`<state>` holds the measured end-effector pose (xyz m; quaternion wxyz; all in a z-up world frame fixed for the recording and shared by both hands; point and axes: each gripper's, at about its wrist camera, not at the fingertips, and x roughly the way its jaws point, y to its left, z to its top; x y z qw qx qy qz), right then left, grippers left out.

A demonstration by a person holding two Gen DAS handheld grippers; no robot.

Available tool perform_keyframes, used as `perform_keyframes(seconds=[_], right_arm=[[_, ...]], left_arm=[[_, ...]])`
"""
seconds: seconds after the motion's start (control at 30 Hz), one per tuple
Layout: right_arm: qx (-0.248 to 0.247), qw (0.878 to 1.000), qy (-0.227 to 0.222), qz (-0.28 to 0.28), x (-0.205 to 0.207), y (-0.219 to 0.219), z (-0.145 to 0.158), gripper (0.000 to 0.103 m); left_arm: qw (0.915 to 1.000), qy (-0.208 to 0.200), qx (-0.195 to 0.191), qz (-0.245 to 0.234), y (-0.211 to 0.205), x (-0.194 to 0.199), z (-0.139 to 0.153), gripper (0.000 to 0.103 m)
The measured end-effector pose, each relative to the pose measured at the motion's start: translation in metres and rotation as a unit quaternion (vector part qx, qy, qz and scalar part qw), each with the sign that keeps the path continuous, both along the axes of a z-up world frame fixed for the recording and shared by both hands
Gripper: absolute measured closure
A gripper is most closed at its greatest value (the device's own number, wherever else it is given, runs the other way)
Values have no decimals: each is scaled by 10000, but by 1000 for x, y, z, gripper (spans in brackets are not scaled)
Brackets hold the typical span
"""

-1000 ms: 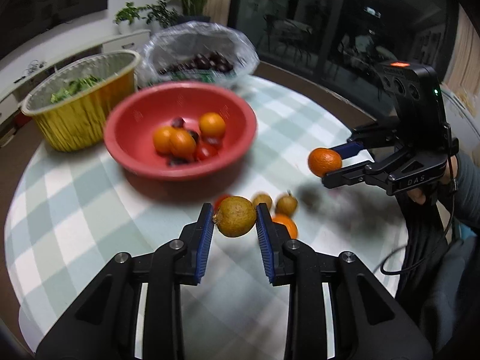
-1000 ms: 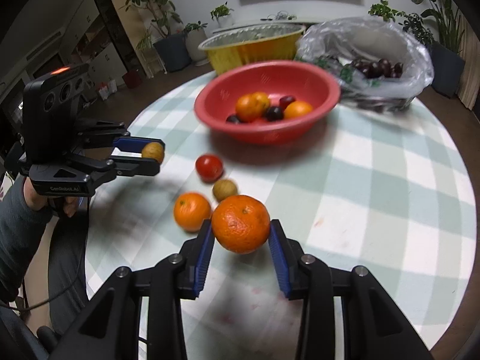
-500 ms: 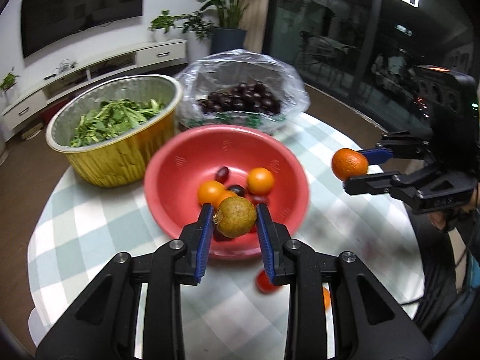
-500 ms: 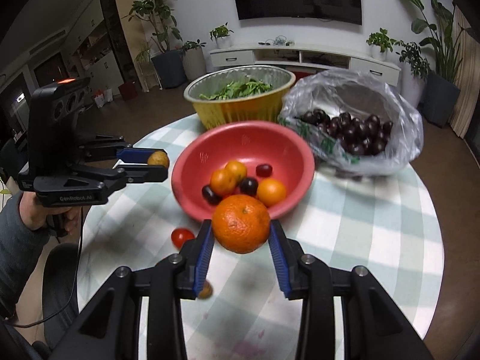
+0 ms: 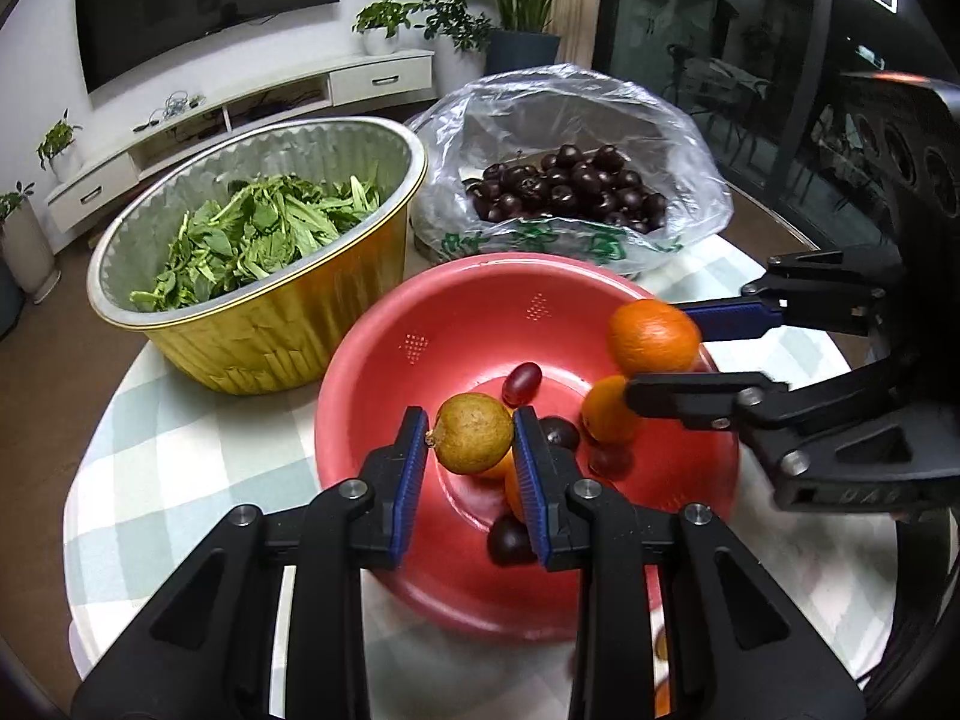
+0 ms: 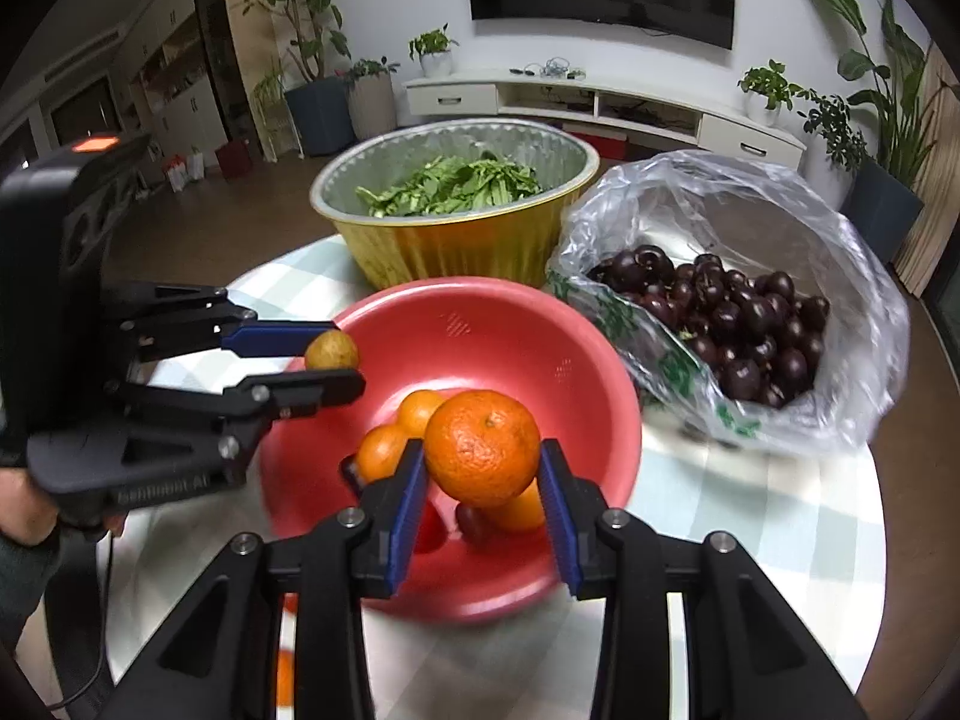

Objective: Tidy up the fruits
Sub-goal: 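Carry pear and mandarin into the red bowl and open both grippers, then move the left gripper back to the pile and grasp a mandarin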

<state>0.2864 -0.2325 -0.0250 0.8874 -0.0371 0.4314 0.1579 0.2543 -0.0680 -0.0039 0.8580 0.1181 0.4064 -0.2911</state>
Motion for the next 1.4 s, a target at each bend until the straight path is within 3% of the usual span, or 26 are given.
perform_keyframes(seconds=[0.3,0.5,0.77,0.9,1.07,1.2,1.4], right_arm=[[-335,9991,245,-48,43,4,-25,63],[-504,9982,317,-48,52,8,-37,60],[-491,9987,94,-74,43,3,-27,44],[-177,9996,-58,-206,24,-6,-11,40],[308,9985,-387,-220,-31,-19,9,34],[499,9978,-428,-128,-80,-25,6,34],[812,9963,-118,-265,-138,-29,-26,34]], left_arm=[[9996,174,157,130,-6,17,-29,75],[9996,-22,221,197,-11,18,-26,39],[9995,-138,-20,276,0,2,-7,18],[9983,-293,-295,414,18,-26,12,1],[9983,-362,-271,368,37,-80,18,0],[9996,-99,-163,221,43,-129,-1,0],[9996,115,229,75,34,-177,-36,0]])
